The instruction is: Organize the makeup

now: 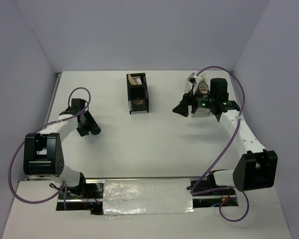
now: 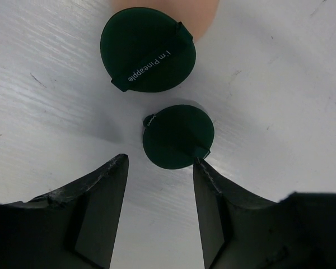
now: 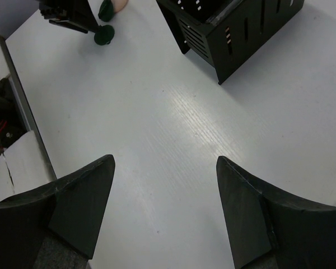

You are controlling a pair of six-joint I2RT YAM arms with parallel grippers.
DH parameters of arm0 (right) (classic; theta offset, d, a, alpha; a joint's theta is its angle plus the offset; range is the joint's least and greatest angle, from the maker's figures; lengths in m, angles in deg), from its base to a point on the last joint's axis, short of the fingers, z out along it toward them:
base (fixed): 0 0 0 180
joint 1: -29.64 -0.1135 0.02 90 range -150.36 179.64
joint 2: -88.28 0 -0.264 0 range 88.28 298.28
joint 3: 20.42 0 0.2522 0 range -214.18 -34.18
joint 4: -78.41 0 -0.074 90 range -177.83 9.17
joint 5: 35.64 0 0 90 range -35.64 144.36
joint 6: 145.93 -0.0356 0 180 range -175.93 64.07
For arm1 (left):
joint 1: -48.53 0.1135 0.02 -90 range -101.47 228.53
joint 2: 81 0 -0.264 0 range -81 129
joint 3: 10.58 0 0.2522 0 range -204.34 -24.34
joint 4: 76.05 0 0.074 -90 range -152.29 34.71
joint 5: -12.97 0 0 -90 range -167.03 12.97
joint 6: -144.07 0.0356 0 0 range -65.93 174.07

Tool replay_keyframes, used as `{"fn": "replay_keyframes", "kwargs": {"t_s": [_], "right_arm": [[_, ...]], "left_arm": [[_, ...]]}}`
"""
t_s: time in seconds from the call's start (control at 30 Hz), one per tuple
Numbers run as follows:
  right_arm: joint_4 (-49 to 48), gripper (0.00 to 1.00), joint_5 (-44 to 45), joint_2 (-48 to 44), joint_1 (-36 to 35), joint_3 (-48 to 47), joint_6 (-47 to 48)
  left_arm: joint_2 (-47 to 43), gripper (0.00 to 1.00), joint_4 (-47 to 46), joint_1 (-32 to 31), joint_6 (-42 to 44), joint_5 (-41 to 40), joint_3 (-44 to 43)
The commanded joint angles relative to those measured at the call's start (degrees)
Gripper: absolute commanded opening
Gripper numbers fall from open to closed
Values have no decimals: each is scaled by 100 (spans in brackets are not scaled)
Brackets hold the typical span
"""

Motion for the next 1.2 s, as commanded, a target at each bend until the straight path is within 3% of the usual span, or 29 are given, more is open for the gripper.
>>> {"fn": "replay_keyframes", "kwargs": {"t_s": [0.0,0.47,0.6,0.7,0.77,0.97,1.17], "right_arm": [[-8,81,-8,-23,-33,-191,16],[-25,81,18,-41,-24,-183,16],[-26,81,27,-67,-33,-165,16],[-26,81,18,-67,-33,-165,16],[-26,81,9,-67,-33,-165,7],[-26,81,18,-76,-33,-174,7],[-43,81,9,-102,-33,-156,-10]], "left_arm": [[193,62,-140,16,-70,-100,-235],[967,49,-263,16,-26,-197,-446],[1037,29,-263,16,27,-188,-411],[1011,21,-290,16,71,-109,-359],[976,19,-307,16,106,-48,-341],[669,0,-413,7,308,391,-244],[-315,0,-518,-37,562,1164,-218]]}}
